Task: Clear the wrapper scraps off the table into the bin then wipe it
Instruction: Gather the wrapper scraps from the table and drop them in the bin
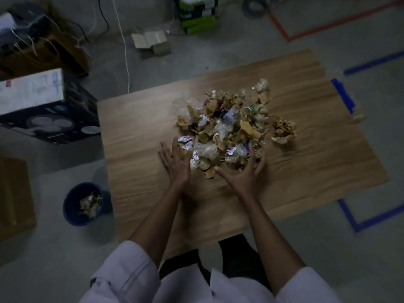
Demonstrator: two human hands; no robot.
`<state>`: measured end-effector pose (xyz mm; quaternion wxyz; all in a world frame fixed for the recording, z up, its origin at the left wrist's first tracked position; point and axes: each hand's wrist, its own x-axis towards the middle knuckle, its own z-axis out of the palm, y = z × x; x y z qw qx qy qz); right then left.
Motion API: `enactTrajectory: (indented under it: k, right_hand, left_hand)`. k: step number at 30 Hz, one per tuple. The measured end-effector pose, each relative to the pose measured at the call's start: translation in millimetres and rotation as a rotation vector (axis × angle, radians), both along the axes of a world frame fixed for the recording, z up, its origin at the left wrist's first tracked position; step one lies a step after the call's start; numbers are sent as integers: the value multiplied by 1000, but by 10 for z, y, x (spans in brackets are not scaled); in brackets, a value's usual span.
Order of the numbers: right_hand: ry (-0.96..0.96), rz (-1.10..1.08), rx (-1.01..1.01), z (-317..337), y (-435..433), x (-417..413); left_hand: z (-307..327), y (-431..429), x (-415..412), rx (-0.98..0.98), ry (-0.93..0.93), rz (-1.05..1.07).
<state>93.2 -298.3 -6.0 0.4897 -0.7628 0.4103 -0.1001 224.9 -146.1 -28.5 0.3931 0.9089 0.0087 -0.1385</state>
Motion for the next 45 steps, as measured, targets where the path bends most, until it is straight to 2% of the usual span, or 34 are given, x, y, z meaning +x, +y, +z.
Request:
enactTrajectory:
  k: [2,5,7,9,12,16,20,22,28,32,37,42,45]
  right_hand:
    - [60,92,-76,-144,-158,146]
    - [128,283,-210,-266,-249,320]
    - [122,375,-264,-302,-234,431]
    - [104,435,-299,-331,-254,514]
    - [61,517,-304,-369,-320,569]
    - [-83,394,-337,-430,-201,609]
    - [-146,370,-416,-508,-160,548]
    - [-159,415,-432,-515,-137,517]
    - [-240,275,-256,-171,-25,493]
    - [-438,178,-133,380,34,525]
    - [-602,166,77,972,128,452]
    - [-637,177,242,1175,121,413]
    - [-586,190,497,1200,164,396]
  left_hand:
    - [-76,-205,57,-48,36,-42]
    - [-158,-519,-46,-163,53,-240]
    - [-203,-651,-139,-199,23,-383]
    - [-245,-714,-173,-199,7,-404]
    - [-197,-755,-164,-247,-10,-312]
    - [-143,-845,-204,-286,55,-220]
    - [-71,-830,-216,-500,218,121]
    - [29,-840,-230,-561,273,192]
    - [186,-737,-352,-640,239,250]
    - [711,-801,-393,-921,171,349]
    - [1221,-813,-445,-1209,159,188]
    - [1530,-857,-432,-1232,159,85]
    - [1612,-895,-411,-1216,142,183]
